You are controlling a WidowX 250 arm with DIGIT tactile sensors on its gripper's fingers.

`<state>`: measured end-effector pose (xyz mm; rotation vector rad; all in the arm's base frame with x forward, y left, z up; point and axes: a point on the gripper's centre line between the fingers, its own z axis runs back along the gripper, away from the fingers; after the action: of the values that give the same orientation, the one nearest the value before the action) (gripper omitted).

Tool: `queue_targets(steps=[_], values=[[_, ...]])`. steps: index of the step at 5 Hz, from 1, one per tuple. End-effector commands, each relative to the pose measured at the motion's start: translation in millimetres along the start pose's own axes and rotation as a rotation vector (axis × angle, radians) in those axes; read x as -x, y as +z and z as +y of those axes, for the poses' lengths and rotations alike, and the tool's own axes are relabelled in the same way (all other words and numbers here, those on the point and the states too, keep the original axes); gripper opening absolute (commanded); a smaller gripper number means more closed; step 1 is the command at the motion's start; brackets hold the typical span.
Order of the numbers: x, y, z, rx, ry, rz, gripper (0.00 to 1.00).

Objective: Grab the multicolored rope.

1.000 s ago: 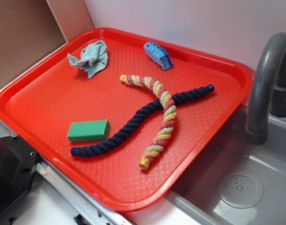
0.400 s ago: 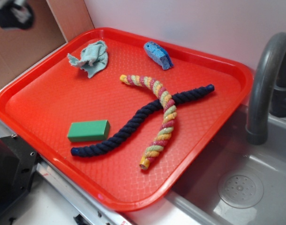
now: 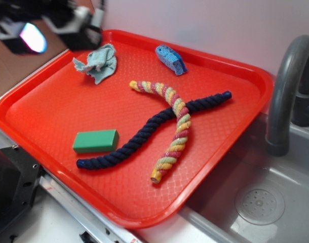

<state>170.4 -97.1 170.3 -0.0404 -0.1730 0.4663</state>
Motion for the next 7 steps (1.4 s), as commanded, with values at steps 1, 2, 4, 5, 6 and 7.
queue_targets(steps=[1,2,4,5,6,7], values=[[-26,-39,-38,0.007,0.120,-0.017,1.00],[-35,-65,-54,-0.017,0.136,-0.014,1.00],[-47,-114,-78,0.007,0.081,0.046,1.00],[-48,-134,-80,0.042,0.093,0.087,1.00],[-47,-143,-81,0.023,0.070,0.101,1.00],[-46,-150,-81,0.013,0.067,0.138,1.00]])
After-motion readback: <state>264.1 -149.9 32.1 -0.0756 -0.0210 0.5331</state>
